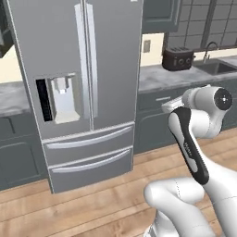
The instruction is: Open the cabinet directly in front. Then move the beer and the mug to the dining counter with the candle on it.
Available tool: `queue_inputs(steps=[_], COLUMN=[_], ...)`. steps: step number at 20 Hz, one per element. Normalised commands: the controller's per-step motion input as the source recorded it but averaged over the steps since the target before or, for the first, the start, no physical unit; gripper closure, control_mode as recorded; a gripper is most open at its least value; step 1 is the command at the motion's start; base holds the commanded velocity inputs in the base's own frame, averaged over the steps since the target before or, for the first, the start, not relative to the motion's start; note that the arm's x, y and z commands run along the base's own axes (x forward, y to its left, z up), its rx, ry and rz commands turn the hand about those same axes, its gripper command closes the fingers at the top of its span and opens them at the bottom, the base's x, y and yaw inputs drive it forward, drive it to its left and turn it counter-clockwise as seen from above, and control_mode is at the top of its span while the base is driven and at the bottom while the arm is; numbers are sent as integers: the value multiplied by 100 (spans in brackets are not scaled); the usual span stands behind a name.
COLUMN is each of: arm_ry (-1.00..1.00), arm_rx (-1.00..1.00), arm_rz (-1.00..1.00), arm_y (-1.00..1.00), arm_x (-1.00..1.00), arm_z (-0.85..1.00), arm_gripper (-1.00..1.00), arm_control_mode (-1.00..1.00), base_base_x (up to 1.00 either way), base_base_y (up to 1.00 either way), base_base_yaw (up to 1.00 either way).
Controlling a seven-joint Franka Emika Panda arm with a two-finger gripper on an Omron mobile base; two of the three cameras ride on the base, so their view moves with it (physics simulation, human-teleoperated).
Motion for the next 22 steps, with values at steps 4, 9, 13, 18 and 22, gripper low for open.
queue_inputs(steps=[4, 9, 13, 18, 22], arm_ry=[0, 0, 0, 0, 0], arm_rx=[0, 0, 0, 0, 0], arm_rz=[0, 0, 0, 0, 0], arm_y=[0, 0, 0, 0, 0], arm_x=[0, 0, 0, 0, 0], arm_z=[0, 0, 0, 0, 0], arm_gripper=[-100, -100, -100, -100, -100], arm_control_mode=[100, 100, 100, 100, 100], base_base_x=[-39, -28, -23, -21, -9], base_base_y=[100, 100, 100, 100, 100], base_base_yaw=[0, 0, 0, 0, 0])
